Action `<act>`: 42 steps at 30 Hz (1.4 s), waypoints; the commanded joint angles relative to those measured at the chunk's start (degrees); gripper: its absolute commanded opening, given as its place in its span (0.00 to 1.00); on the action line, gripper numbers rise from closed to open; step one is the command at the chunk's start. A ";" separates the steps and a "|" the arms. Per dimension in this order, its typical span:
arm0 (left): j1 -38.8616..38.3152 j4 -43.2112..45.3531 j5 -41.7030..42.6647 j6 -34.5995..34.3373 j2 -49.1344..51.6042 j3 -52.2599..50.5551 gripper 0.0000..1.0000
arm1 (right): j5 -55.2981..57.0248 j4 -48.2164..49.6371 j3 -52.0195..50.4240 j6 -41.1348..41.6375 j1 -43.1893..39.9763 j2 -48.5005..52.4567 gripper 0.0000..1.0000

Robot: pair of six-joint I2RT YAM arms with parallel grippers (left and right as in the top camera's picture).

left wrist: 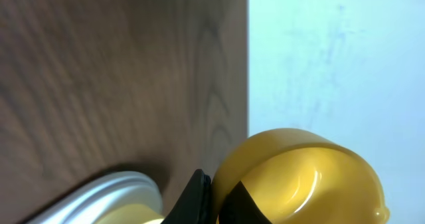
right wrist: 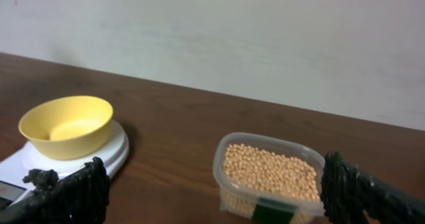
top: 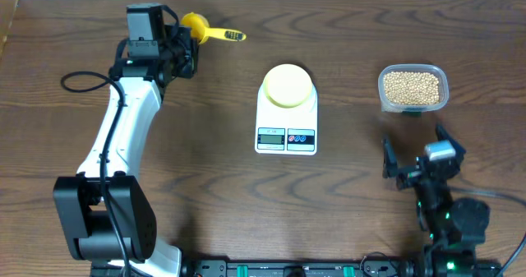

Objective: Scoop item into bowl and weigh 50g on scale
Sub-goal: 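Carry the scoop toward the right gripper, which reaches toward it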

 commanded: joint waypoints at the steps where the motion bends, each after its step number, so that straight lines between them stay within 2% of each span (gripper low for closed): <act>1: -1.79 2.60 -2.71 -2.67 0.20 0.48 0.08 | -4.00 0.59 7.87 -2.95 -0.28 10.14 0.99; 5: -3.43 4.92 -6.97 -3.04 0.20 0.48 0.07 | -5.73 0.13 16.65 -3.19 -0.46 23.56 0.99; 11: -4.66 5.81 -8.57 -2.82 0.20 0.48 0.08 | -17.73 -3.34 34.12 -4.24 -3.17 43.10 0.99; 13: -4.66 5.77 -8.33 -1.62 0.20 0.48 0.08 | -21.79 -6.23 41.05 -4.24 -3.96 49.16 0.99; 18: -5.22 5.79 -7.06 6.71 0.20 0.48 0.07 | -29.42 -18.08 59.87 -4.24 -4.17 63.39 0.99; 22: -6.05 5.79 -7.10 7.85 0.20 0.48 0.07 | -35.12 -24.11 69.46 -4.22 -4.00 71.21 0.99; 25: -6.88 5.84 -7.13 7.80 0.20 0.48 0.08 | -38.10 -24.57 72.70 -2.93 -2.82 75.03 0.99; 30: -8.90 5.84 -9.92 7.04 0.20 0.48 0.08 | -44.04 -19.80 74.23 -0.15 2.19 79.80 0.99; 38: -12.81 6.23 -10.10 5.90 0.20 0.48 0.07 | -46.29 -15.28 74.23 1.38 9.09 82.18 0.99; 42: -14.19 6.23 -10.05 5.90 0.20 0.48 0.07 | -47.56 -18.47 74.23 2.73 10.34 82.18 0.99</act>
